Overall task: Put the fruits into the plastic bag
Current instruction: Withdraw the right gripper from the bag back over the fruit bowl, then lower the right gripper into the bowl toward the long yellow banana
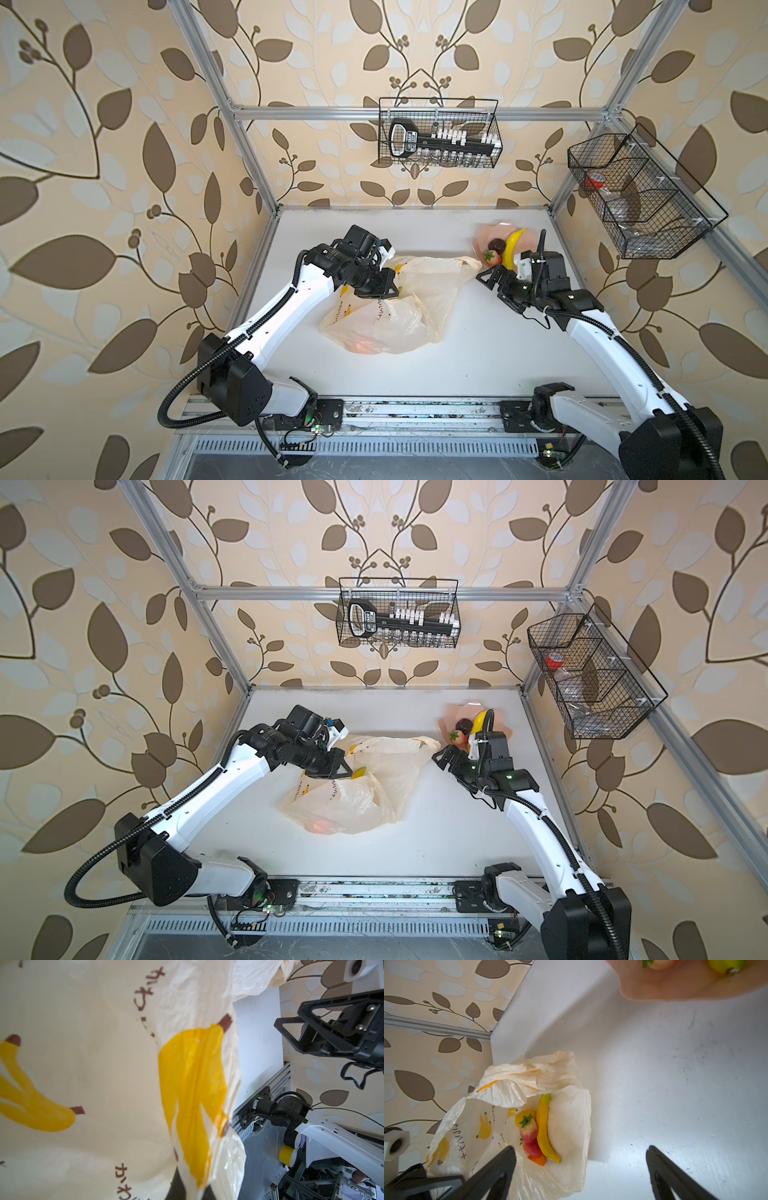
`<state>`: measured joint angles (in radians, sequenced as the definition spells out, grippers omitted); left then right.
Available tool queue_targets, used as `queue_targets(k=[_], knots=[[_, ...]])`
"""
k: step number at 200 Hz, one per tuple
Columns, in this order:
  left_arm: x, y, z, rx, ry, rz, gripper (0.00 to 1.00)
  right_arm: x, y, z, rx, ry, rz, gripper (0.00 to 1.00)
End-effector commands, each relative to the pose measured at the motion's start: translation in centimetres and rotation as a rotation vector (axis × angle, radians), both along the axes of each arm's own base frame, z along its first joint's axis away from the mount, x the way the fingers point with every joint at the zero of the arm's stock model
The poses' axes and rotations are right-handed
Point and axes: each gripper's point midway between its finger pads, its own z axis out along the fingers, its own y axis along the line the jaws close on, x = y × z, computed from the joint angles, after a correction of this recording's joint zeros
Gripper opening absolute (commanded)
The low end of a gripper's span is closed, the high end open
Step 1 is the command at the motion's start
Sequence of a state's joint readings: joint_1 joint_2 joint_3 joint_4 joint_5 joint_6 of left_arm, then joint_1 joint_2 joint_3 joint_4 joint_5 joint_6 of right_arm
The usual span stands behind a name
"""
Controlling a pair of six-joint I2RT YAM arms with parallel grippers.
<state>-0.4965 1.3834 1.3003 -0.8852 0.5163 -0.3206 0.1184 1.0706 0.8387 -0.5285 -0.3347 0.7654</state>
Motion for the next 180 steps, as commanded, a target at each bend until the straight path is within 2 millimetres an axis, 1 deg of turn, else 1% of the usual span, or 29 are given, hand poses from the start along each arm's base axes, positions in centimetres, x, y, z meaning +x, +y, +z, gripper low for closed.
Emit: queue_targets(k=[1,41,59,77,92,111,134,142,145,163,180], knots=[[0.6,-0.5,2.0,-0.041,-0.051,-0.005,0.0,0.9,-1.7,0.6,-0.089,-0.015,-0.021,0.97],[0.5,-0.4,2.0,-0.043,-0.051,-0.005,0.0,3.3,-3.8,1.0,-0.15,-0.024,-0.07,0.94],[0.5,-0.5,2.0,-0.047,-0.05,-0.008,0.0,4.6,-5.1,0.6,-0.197,-0.005,-0.103,0.93],[0.4,-0.5,2.1,-0.05,-0.051,-0.01,0.0,6.2,-6.2,0.2,-0.211,0.008,-0.135,0.88],[0.4,-0.5,2.2,-0.053,-0.056,-0.011,0.0,7.4,-7.0,0.2,-0.236,0.01,-0.155,0.86],[0.4,-0.5,2.3,-0.053,-0.058,-0.012,0.0,8.9,-8.0,0.7,-0.283,0.008,-0.173,0.84],[0.2,-0.4,2.4,-0.054,-0.06,-0.011,0.0,10.6,-9.7,0.7,-0.359,0.023,-0.196,0.82],[0.2,-0.4,2.4,-0.053,-0.06,-0.013,0.0,10.8,-10.3,-0.3,-0.387,0.047,-0.203,0.81],[0.2,-0.4,2.5,-0.054,-0.062,-0.012,0.0,11.4,-10.5,0.4,-0.395,0.032,-0.21,0.8],[0.1,-0.3,2.6,-0.051,-0.064,-0.012,0.0,12.6,-11.6,0.0,-0.462,0.063,-0.22,0.78],[0.0,-0.2,2.7,-0.051,-0.065,-0.01,0.0,13.7,-12.7,-0.4,-0.527,0.086,-0.232,0.77]])
